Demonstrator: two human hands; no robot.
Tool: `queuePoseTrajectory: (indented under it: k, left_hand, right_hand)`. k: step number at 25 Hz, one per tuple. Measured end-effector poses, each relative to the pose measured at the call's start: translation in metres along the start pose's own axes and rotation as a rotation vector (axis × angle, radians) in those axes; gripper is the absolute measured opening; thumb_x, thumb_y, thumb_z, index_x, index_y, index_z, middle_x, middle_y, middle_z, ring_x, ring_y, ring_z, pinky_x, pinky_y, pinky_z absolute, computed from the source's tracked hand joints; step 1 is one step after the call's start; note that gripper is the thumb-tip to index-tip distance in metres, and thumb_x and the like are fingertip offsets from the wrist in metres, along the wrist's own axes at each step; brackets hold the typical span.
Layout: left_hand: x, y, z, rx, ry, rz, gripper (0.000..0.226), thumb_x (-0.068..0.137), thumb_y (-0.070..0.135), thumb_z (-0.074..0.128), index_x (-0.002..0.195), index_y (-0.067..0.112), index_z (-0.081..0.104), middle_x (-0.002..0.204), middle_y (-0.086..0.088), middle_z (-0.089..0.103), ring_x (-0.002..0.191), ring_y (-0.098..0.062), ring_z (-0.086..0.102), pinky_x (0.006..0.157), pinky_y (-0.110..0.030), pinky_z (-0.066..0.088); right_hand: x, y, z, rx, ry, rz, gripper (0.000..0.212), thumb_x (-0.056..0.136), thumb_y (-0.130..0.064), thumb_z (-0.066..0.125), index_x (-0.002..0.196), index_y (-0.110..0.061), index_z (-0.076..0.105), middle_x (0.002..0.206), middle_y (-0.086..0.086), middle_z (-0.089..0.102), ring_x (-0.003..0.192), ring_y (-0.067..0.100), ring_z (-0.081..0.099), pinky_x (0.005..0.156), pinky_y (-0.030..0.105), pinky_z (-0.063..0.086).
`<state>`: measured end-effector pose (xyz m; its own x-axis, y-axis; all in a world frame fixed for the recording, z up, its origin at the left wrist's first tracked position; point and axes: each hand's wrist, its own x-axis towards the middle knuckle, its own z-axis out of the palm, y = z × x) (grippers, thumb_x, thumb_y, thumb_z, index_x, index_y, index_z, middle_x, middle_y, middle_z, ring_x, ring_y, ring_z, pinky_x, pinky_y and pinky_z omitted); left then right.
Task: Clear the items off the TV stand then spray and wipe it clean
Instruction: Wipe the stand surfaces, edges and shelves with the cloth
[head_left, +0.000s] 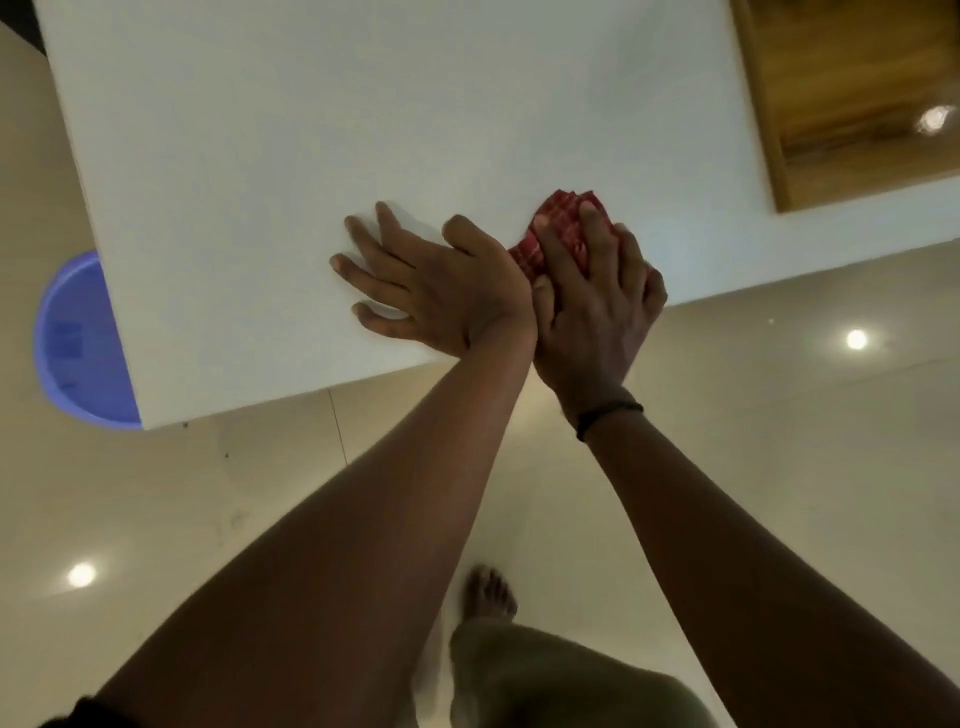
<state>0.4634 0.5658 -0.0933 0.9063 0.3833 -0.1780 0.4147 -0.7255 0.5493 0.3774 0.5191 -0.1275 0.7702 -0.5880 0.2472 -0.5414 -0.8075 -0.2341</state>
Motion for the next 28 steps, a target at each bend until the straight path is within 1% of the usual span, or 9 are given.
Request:
queuePoseTrajectory:
  k: [7, 10, 12, 15, 17, 18, 21, 24, 28]
  left_hand:
    - [-0.004, -0.023, -0.019, -0.469, -0.28, 0.168, 0.039, 0.098, 0.027, 0.045, 0.132, 0.039, 0.059, 0.151, 0.02, 0.048, 0.154, -0.002, 0.015, 0.122, -0.052, -0.02]
    - [0.011, -0.045, -0.038, -0.811, -0.534, 0.132, 0.032, 0.098, 0.023, 0.048, 0.124, 0.034, 0.063, 0.122, 0.015, 0.067, 0.139, 0.003, 0.04, 0.117, -0.03, -0.027]
    - [0.026, -0.059, -0.052, -0.893, -0.699, 0.191, 0.025, 0.1, 0.023, 0.05, 0.118, 0.035, 0.063, 0.096, 0.024, 0.07, 0.121, 0.017, 0.046, 0.124, -0.032, -0.016]
    - [0.043, -0.082, -0.063, -1.014, -0.807, 0.249, 0.018, 0.101, 0.027, 0.054, 0.114, 0.036, 0.063, 0.093, 0.028, 0.067, 0.11, 0.009, 0.054, 0.113, -0.025, 0.036]
    - [0.06, -0.101, -0.079, -1.04, -0.709, 0.41, 0.02, 0.1, 0.022, 0.057, 0.114, 0.033, 0.066, 0.1, 0.023, 0.068, 0.094, 0.013, 0.061, 0.079, -0.006, 0.046]
    - [0.074, -0.113, -0.09, -0.971, -0.575, 0.533, 0.021, 0.098, 0.02, 0.057, 0.112, 0.033, 0.066, 0.103, 0.024, 0.069, 0.091, 0.015, 0.061, 0.076, -0.004, 0.045]
    - [0.13, -0.157, -0.118, -0.363, -0.119, 0.883, 0.021, 0.097, 0.026, 0.055, 0.114, 0.032, 0.066, 0.12, 0.019, 0.066, 0.118, -0.003, 0.056, 0.103, -0.026, 0.042]
    - [0.169, -0.178, -0.132, -0.016, -0.068, 0.727, 0.036, 0.1, 0.039, 0.055, 0.133, 0.025, 0.058, 0.141, 0.002, 0.057, 0.136, -0.022, 0.044, 0.112, -0.042, 0.035]
    - [0.168, -0.171, -0.144, -0.404, -0.261, 0.425, 0.054, 0.099, 0.044, 0.06, 0.144, 0.016, 0.049, 0.15, -0.008, 0.05, 0.138, -0.028, 0.046, 0.113, -0.045, 0.04]
  right_hand:
    - [-0.002, 0.009, 0.023, 0.015, 0.308, -0.043, 0.038, 0.091, -0.036, 0.055, 0.123, -0.026, 0.074, 0.142, 0.0, 0.063, 0.128, 0.027, 0.056, 0.099, 0.039, 0.034]
    - [0.0, 0.004, 0.021, 0.044, 0.316, 0.013, 0.04, 0.091, -0.04, 0.052, 0.125, -0.032, 0.071, 0.143, -0.004, 0.062, 0.128, 0.025, 0.052, 0.1, 0.043, 0.034]
    - [0.002, -0.003, 0.019, 0.049, 0.296, 0.055, 0.045, 0.092, -0.045, 0.047, 0.131, -0.034, 0.067, 0.147, -0.003, 0.059, 0.131, 0.027, 0.051, 0.104, 0.049, 0.034]
    - [0.003, -0.016, 0.017, 0.003, 0.194, 0.006, 0.053, 0.094, -0.047, 0.038, 0.14, -0.032, 0.059, 0.152, 0.002, 0.053, 0.135, 0.03, 0.048, 0.107, 0.055, 0.034]
    - [-0.002, -0.032, 0.012, -0.048, 0.156, -0.023, 0.054, 0.094, -0.047, 0.033, 0.14, -0.033, 0.058, 0.153, 0.003, 0.051, 0.133, 0.031, 0.05, 0.106, 0.051, 0.036]
    - [-0.007, -0.045, 0.011, -0.089, 0.139, -0.046, 0.055, 0.093, -0.046, 0.032, 0.139, -0.035, 0.059, 0.153, 0.002, 0.051, 0.131, 0.029, 0.051, 0.104, 0.048, 0.036]
    - [-0.032, -0.104, 0.016, -0.111, 0.078, -0.153, 0.054, 0.09, -0.046, 0.03, 0.133, -0.035, 0.061, 0.15, -0.002, 0.052, 0.124, 0.025, 0.054, 0.097, 0.042, 0.037]
    - [-0.057, -0.158, 0.027, -0.056, 0.05, -0.279, 0.05, 0.091, -0.045, 0.036, 0.131, -0.032, 0.064, 0.146, 0.0, 0.057, 0.122, 0.025, 0.056, 0.097, 0.044, 0.037]
    - [-0.047, -0.149, 0.023, -0.022, 0.018, -0.377, 0.042, 0.097, -0.047, 0.044, 0.135, -0.041, 0.061, 0.149, -0.01, 0.056, 0.126, 0.021, 0.057, 0.096, 0.041, 0.042]
